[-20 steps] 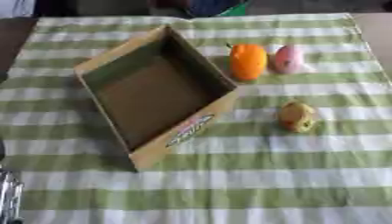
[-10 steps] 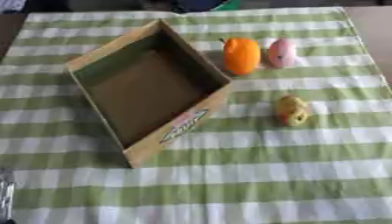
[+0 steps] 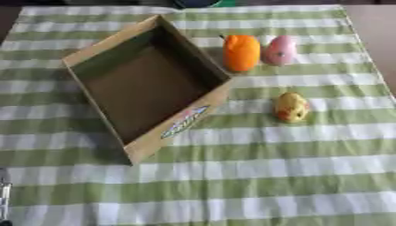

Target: Pick up objects on the table and place them in the box.

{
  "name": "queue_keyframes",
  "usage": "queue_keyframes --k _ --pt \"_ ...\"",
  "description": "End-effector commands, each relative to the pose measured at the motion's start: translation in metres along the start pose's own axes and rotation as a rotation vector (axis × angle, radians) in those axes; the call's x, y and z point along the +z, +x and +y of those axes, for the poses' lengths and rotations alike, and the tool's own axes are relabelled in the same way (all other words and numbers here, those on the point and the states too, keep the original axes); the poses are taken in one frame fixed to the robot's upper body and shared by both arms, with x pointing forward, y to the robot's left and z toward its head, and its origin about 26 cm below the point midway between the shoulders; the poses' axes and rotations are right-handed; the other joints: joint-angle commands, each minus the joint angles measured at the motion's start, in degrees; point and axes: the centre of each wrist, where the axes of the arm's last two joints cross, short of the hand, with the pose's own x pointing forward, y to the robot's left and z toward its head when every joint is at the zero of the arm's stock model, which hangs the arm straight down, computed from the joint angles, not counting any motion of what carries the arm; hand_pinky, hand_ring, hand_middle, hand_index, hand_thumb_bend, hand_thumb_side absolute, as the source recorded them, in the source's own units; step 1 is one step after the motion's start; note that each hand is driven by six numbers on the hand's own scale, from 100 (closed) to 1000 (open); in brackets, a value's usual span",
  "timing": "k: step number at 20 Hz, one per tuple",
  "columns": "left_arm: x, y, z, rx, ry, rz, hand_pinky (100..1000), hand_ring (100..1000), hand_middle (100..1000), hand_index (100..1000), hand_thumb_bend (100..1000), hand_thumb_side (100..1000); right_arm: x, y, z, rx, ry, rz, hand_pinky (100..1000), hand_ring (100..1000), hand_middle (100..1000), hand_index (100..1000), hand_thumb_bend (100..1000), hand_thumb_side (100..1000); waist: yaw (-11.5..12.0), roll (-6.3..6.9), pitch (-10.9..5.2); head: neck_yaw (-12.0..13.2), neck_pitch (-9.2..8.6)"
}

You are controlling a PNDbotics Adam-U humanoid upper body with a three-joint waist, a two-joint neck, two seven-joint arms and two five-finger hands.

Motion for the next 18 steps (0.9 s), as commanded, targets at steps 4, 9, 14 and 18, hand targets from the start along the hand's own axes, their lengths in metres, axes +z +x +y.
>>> queue_keyframes --k 4,9,14,18 --pt "-0.003 0.005 0.001 -0.006 -0.029 -0.023 568 691 684 805 100 999 -0.006 -0.007 -0.013 0.218 0.212 0.012 757 895 713 922 114 962 0.5 -0.24 -1.1 -0.9 -0.32" --pt "-0.003 0.005 -0.001 0.0 -0.039 -0.02 568 692 685 805 100 998 -0.004 -0.013 -0.015 0.34 0.376 0.01 754 903 731 933 197 885 0.9 -0.31 -0.92 -1.4 -0.26" --pt "-0.002 0.005 -0.001 -0.001 -0.045 -0.018 568 692 685 805 100 998 -0.002 -0.022 -0.009 0.402 0.489 0.015 759 918 736 954 294 807 1.0 -0.32 -0.94 -1.5 -0.49" --pt "-0.002 0.005 -0.001 0.0 -0.049 -0.017 568 692 686 805 100 998 -0.001 -0.029 -0.004 0.442 0.573 0.017 761 924 744 965 358 761 1.0 -0.31 -0.94 -1.6 -0.96"
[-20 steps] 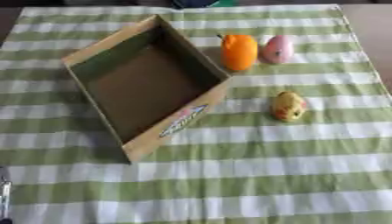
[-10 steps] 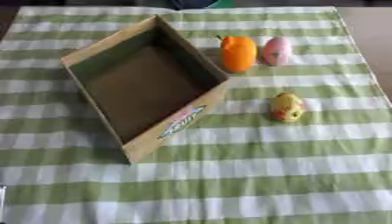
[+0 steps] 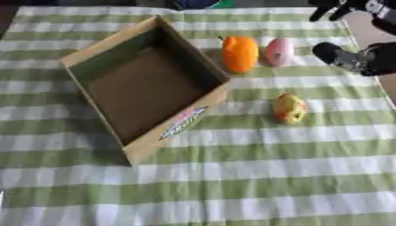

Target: Pick up objects on the table and place them in the box.

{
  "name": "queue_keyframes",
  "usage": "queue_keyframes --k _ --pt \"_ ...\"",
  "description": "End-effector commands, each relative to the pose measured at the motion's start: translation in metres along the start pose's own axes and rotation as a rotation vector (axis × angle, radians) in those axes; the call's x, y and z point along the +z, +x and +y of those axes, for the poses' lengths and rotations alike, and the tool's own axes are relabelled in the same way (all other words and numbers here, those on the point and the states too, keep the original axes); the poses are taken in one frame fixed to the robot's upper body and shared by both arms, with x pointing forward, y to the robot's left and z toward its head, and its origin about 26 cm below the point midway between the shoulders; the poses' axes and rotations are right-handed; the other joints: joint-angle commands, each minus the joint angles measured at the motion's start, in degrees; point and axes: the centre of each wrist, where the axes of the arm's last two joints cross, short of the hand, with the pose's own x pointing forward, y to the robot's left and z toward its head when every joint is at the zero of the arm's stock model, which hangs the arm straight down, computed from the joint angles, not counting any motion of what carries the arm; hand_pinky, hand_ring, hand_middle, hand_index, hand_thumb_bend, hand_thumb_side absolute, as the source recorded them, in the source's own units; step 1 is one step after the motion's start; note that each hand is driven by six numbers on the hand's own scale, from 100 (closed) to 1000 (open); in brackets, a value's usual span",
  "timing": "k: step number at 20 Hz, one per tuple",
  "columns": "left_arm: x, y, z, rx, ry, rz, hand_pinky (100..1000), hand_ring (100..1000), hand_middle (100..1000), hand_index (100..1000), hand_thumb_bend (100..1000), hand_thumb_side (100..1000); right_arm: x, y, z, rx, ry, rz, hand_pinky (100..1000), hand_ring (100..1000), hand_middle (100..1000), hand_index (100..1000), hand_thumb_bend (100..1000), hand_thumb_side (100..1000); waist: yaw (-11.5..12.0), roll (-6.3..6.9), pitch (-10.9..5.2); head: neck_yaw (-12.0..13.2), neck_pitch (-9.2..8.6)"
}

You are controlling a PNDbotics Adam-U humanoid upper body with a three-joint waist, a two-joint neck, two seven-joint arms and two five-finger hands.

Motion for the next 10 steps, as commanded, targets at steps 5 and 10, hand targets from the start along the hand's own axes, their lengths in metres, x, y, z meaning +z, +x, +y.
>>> queue_keyframes --k 5,10 --pt "-0.005 0.006 0.001 0.0 -0.025 -0.027 568 693 687 804 100 997 0.0 -0.01 0.002 0.106 0.139 0.017 768 936 757 1000 465 621 0.2 0.06 -0.84 -0.5 -1.3" --pt "-0.005 0.006 0.0 0.004 -0.027 -0.024 568 693 687 804 100 997 -0.002 -0.019 0.01 0.127 0.216 0.056 765 928 745 1000 466 543 0.4 0.07 -0.7 -0.7 -1.48"
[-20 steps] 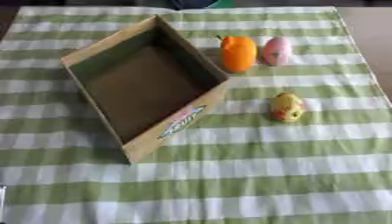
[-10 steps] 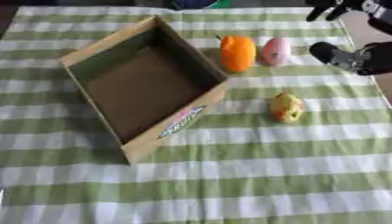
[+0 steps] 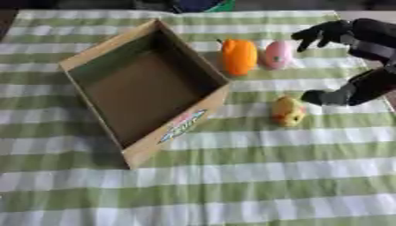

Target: Pick up objects on the table and place them in the box.

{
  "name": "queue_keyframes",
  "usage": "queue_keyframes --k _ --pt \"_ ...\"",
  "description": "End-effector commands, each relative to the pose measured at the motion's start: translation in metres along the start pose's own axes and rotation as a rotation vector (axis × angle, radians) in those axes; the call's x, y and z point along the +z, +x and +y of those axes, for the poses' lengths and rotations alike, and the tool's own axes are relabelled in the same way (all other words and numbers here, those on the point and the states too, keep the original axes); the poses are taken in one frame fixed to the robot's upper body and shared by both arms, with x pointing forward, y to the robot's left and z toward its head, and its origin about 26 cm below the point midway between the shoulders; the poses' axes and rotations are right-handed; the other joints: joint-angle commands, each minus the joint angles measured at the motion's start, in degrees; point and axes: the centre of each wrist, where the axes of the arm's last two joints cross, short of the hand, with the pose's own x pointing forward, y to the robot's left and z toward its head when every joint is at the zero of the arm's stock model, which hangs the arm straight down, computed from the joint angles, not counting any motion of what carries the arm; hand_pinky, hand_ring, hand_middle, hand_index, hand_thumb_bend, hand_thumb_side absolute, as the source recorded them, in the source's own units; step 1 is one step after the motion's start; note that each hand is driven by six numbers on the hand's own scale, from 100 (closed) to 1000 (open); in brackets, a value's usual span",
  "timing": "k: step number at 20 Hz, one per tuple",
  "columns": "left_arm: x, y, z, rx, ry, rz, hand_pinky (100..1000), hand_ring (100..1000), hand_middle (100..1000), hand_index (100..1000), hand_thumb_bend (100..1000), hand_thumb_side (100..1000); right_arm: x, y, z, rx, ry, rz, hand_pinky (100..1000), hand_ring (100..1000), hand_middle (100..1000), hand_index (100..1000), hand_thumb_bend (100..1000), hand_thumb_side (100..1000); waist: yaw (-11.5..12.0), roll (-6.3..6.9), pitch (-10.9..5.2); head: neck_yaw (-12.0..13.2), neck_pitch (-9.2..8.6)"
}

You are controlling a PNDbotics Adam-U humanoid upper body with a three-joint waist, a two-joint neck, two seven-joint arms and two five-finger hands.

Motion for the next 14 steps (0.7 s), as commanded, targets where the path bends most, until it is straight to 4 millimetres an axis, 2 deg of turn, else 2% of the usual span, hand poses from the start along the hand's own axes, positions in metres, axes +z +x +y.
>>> queue_keyframes --k 1,3,10,14 --pt "-0.005 0.006 0.001 0.0 -0.016 -0.028 568 694 687 804 100 996 0.002 -0.007 -0.007 0.034 0.039 0.041 762 924 741 1000 440 506 0.1 0.05 -0.89 -0.3 -0.54" --pt "-0.005 0.006 0.0 0.002 -0.018 -0.028 568 694 688 804 100 995 -0.001 -0.008 -0.004 0.022 0.067 0.059 759 919 734 1000 411 479 0.1 0.07 -0.84 -0.4 -0.56" --pt "-0.005 0.006 -0.001 0.007 -0.019 -0.024 569 695 688 804 100 996 -0.01 -0.012 0.003 -0.023 0.156 0.102 757 922 772 1000 457 454 0.3 0.03 -0.61 -0.5 -0.68" --pt "-0.004 0.006 0.0 0.006 -0.017 -0.02 569 695 689 804 100 995 -0.014 -0.012 -0.009 -0.056 0.274 0.109 757 887 776 1000 495 460 0.1 0.05 -0.55 -0.4 -0.66"
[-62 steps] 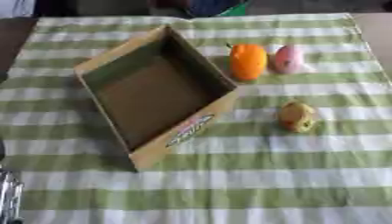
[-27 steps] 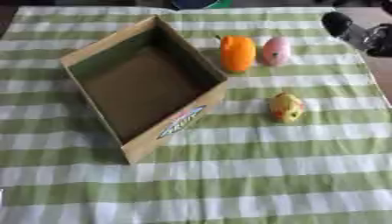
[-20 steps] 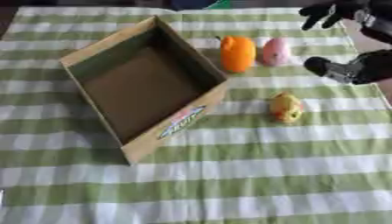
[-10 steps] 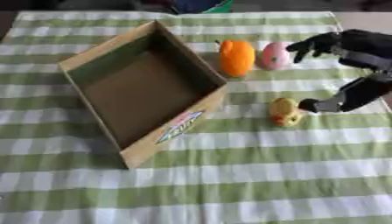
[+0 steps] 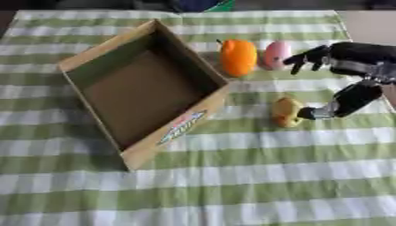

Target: Pick up objects on the table and place them in the box.

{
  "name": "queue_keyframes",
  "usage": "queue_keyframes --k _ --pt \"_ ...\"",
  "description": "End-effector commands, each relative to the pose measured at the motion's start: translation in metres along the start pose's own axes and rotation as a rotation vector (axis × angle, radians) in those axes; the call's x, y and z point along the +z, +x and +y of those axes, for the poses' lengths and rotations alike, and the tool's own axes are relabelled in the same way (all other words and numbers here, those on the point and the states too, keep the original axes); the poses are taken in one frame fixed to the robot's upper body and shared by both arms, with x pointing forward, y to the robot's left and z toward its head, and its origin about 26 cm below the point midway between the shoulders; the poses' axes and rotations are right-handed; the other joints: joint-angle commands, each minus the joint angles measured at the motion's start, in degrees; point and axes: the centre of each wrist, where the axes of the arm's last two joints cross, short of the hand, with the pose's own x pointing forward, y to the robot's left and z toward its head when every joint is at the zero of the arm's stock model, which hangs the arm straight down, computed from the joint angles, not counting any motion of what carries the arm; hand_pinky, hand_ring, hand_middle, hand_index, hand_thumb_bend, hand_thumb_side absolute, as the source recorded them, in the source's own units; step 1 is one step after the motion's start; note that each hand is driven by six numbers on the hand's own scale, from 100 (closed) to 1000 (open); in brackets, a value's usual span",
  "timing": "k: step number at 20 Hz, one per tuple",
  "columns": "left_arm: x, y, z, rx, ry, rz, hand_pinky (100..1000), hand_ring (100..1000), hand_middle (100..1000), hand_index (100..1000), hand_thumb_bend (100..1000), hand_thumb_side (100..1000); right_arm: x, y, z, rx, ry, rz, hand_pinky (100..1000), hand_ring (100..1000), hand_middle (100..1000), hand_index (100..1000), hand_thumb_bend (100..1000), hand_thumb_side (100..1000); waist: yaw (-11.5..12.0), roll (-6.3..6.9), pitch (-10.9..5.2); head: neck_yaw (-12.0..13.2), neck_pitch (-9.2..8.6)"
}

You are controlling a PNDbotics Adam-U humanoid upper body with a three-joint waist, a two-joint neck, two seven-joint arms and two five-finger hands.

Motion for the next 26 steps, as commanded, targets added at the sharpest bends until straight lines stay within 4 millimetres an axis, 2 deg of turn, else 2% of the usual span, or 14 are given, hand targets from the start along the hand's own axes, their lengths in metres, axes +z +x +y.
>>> queue_keyframes --k 1,3,11,20,21,26 --pt "-0.004 0.006 0.0 0.001 -0.009 -0.025 569 695 689 804 100 993 0.007 -0.002 -0.019 -0.004 0.057 0.023 757 871 771 1000 503 457 -0.1 -0.02 -0.93 0.0 -0.59" --pt "-0.004 0.005 0.0 -0.001 -0.009 -0.024 569 695 689 802 100 992 0.007 0.0 -0.021 -0.016 0.081 0.016 758 845 752 1000 544 448 -0.1 -0.02 -0.84 0.1 -0.57" --pt "-0.004 0.006 -0.001 0.001 -0.011 -0.022 569 696 689 801 100 992 0.004 0.003 -0.019 -0.024 0.104 0.029 748 792 652 901 552 465 -0.1 -0.09 -0.56 0.1 -0.7" --pt "-0.004 0.006 -0.002 0.004 -0.013 -0.018 569 696 688 800 100 993 -0.005 -0.008 -0.006 -0.026 0.095 0.08 744 790 645 894 543 479 0.1 -0.03 -0.43 0.0 -0.83" --pt "-0.004 0.006 -0.002 0.005 -0.015 -0.017 569 696 685 798 100 992 -0.007 -0.008 -0.004 -0.029 0.097 0.085 741 787 642 890 511 489 0.1 0.03 -0.32 0.0 -0.85" --pt "-0.004 0.006 -0.003 0.007 -0.017 -0.016 569 696 684 796 100 992 -0.017 -0.011 0.01 -0.036 0.135 0.101 738 785 636 874 507 465 0.3 0.17 -0.11 -0.2 -0.85"
